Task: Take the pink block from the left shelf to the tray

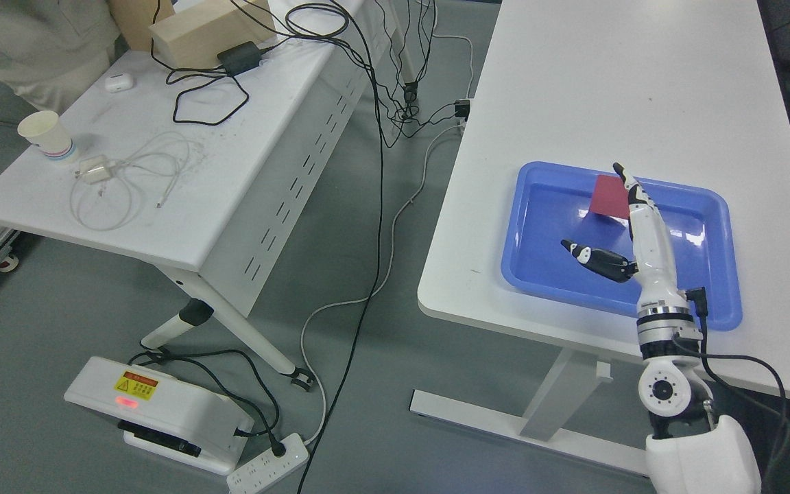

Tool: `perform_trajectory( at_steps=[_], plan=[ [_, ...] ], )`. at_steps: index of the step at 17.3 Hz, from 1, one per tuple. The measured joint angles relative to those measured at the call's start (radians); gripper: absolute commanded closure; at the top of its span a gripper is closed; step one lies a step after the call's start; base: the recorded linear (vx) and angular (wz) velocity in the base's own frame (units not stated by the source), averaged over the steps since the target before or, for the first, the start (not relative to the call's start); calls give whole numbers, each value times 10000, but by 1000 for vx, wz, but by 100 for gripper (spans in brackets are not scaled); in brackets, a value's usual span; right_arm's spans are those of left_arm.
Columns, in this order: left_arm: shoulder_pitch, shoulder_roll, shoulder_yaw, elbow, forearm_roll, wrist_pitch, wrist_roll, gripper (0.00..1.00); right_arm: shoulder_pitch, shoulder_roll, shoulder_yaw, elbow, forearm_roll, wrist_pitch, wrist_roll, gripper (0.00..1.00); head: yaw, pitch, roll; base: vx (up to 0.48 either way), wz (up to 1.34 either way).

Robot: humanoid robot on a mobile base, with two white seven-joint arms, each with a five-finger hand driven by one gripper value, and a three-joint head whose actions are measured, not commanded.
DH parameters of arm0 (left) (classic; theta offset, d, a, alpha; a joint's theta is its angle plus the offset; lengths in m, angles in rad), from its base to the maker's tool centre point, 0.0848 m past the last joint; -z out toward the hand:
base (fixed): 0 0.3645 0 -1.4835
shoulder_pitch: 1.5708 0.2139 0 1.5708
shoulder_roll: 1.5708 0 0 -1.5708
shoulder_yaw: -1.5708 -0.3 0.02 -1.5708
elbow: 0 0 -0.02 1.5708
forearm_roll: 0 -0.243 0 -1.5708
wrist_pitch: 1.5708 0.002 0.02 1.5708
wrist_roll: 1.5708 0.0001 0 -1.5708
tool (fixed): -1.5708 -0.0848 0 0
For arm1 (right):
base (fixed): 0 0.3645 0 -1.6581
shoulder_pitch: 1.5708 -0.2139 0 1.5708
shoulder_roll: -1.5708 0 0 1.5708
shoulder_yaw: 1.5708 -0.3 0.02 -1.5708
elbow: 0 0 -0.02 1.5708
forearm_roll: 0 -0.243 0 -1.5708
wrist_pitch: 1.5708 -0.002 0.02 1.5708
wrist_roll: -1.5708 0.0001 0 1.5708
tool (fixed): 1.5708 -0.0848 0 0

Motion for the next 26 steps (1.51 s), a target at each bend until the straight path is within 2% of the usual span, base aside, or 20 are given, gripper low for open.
perform_trajectory(
  at_steps=[12, 17, 26],
  plan=[
    [0, 0, 0, 0, 0, 0, 0, 0, -16, 42, -969, 47, -3274, -90, -21, 0, 0, 0, 0, -9, 0],
    [0, 0, 0, 0, 0, 0, 0, 0, -17, 52, -1222, 55, -3804, 581, -80, 0, 0, 0, 0, -30, 2],
    [0, 0, 0, 0, 0, 0, 0, 0, -17, 56, -1577, 67, -4213, 894, 62, 0, 0, 0, 0, -97, 2]
  ],
)
